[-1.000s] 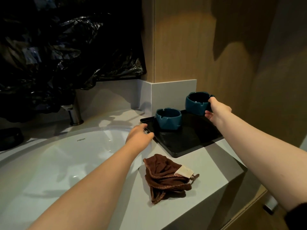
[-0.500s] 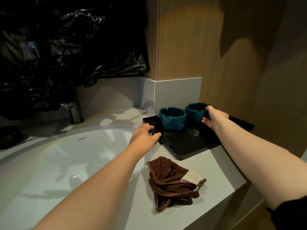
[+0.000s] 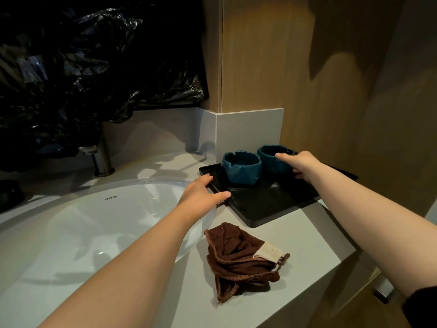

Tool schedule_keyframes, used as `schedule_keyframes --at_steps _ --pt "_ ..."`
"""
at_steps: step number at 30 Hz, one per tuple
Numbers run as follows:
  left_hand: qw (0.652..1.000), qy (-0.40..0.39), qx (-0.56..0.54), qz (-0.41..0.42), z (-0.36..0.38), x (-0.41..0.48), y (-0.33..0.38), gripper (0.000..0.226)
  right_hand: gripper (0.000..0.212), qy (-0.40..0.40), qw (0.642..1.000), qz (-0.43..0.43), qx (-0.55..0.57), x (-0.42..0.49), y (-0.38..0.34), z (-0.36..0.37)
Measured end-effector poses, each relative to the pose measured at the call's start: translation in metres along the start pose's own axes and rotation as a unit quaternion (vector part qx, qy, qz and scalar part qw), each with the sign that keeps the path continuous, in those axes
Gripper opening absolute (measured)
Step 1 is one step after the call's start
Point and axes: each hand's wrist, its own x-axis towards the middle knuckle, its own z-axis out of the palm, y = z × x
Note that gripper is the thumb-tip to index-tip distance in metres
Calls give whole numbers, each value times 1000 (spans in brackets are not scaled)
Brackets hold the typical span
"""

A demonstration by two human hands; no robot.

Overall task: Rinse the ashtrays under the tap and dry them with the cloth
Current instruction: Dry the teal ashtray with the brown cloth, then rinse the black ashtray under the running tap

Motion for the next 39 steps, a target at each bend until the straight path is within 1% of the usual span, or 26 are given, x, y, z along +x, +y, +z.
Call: schedule_keyframes --at_steps 1,2,3,5,6,13,16,18,22,25,27,28,29,31,32,34,36,37,38,39 --pt "1000 0 0 0 0 0 0 75 104 -6 999 -23 -35 1 4 1" --pt "1000 1 0 -1 0 1 -1 75 108 -3 997 -46 -59 4 7 1" --pt "1000 2 1 -1 0 1 -1 75 101 5 995 -64 -77 7 10 2" --pt "1000 2 4 -2 1 1 -1 76 79 32 990 -91 -107 11 12 5" --pt "1000 2 6 -2 1 1 -1 75 74 43 988 -98 -115 12 11 5" --pt "1000 1 6 7 0 -1 1 68 71 44 987 -89 -128 2 5 8" --pt "1000 -3 5 5 -2 -4 5 66 73 102 975 -115 -158 -16 1 14" --pt "1000 -3 3 2 -5 -6 9 66 67 127 962 -167 -177 -35 -4 21" --pt "1000 -1 24 -2 -18 -10 15 61 64 77 946 -240 -202 -76 -25 43" --pt "1000 14 0 -22 -39 -15 13 52 60 17 935 -260 -240 -102 -54 65" --pt "999 26 28 -23 -59 -21 6 47 58 -30 930 -253 -264 -118 -75 84" --pt "998 39 46 -22 -69 -24 1 46 56 -52 936 -236 -257 -126 -85 92" --pt "996 53 59 -29 -82 -28 -7 45 54 -73 947 -215 -227 -134 -98 101" --pt "993 85 74 -37 -108 -39 -25 42 42 -95 969 -179 -142 -148 -125 123" --pt "990 105 84 -39 -123 -45 -35 40 37 -98 975 -166 -107 -157 -136 137" --pt "984 142 94 -50 -152 -54 -56 37 39 -81 985 -144 -55 -171 -151 167" --pt "973 183 109 -87 -179 -63 -76 37 38 -93 985 -134 50 -185 -151 200" --pt "966 202 115 -109 -191 -66 -87 38 37 -102 983 -132 73 -193 -144 217" --pt "960 221 118 -123 -203 -69 -99 41 35 -119 982 -130 71 -202 -136 232" --pt "955 235 118 -136 -213 -71 -111 45 34 -135 980 -135 46 -209 -126 247"
